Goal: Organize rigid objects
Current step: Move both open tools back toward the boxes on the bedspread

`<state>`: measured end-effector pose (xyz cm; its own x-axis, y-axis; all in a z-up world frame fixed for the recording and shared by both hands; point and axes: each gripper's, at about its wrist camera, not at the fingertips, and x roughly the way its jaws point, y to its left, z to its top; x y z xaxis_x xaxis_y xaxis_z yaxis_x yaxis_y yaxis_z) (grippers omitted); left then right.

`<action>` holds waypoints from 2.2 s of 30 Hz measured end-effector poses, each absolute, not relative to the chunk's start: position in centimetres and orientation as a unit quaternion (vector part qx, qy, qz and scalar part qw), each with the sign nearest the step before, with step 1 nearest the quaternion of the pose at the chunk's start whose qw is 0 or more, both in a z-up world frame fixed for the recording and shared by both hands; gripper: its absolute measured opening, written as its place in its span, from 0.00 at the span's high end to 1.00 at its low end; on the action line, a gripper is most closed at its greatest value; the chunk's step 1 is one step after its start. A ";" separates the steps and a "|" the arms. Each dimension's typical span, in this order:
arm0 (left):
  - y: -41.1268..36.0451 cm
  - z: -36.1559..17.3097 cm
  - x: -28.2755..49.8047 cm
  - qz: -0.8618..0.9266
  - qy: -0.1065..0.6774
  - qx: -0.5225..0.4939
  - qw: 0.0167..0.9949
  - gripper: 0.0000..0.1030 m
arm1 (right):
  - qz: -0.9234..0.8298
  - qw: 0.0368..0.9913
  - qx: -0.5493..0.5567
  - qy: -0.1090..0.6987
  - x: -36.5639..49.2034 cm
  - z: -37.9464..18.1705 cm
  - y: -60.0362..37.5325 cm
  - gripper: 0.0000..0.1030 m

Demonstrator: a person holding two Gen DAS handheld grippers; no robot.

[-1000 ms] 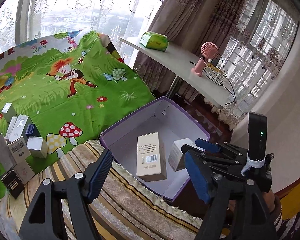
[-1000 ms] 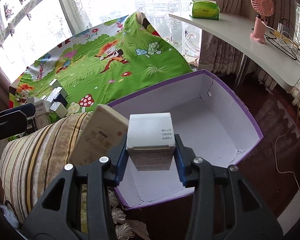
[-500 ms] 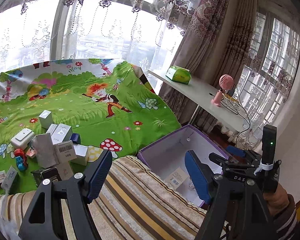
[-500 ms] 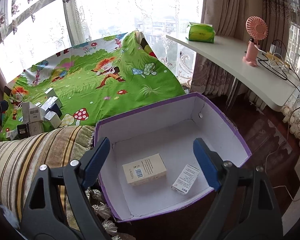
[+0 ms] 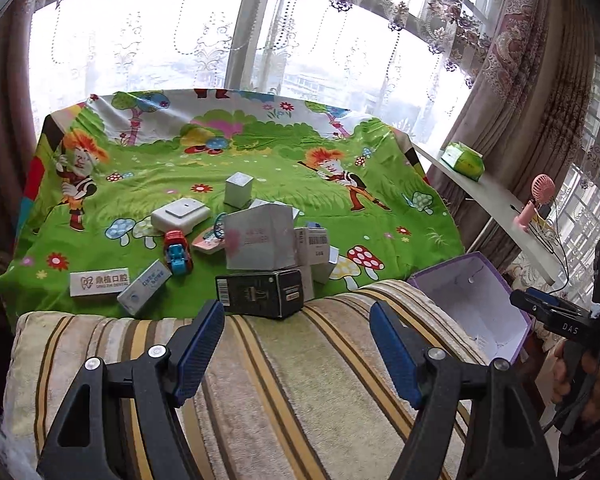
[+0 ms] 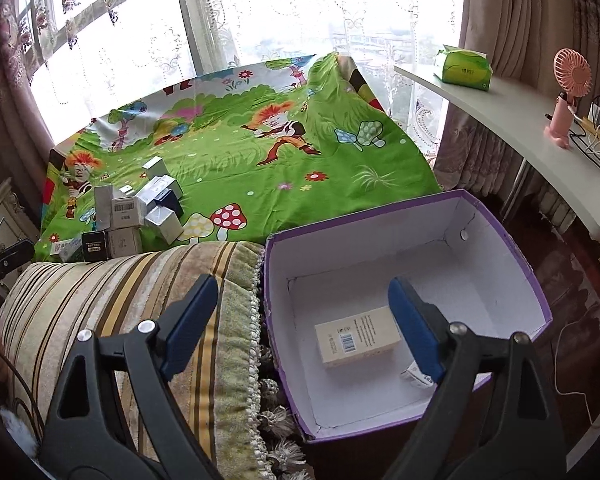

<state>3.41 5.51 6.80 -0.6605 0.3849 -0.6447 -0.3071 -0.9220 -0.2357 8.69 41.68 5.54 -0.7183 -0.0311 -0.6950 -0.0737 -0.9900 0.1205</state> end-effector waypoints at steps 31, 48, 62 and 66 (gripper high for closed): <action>-0.5 3.7 0.9 0.871 -0.116 -0.424 0.217 0.12 | 0.886 -0.108 -0.447 0.057 3.5 3.1 32.7 0.14; 3.4 2.0 -4.9 0.818 -0.054 -0.491 0.295 0.00 | 0.870 -0.171 -0.460 0.043 -0.5 2.6 28.8 0.14; 5.5 -0.7 -10.0 0.752 -0.033 -0.548 0.364 0.00 | 0.862 -0.198 -0.465 0.027 -4.4 3.2 26.2 0.14; 5.5 -1.4 -11.0 0.741 -0.040 -0.560 0.368 0.00 | 0.862 -0.213 -0.459 0.013 -5.9 4.2 24.9 0.14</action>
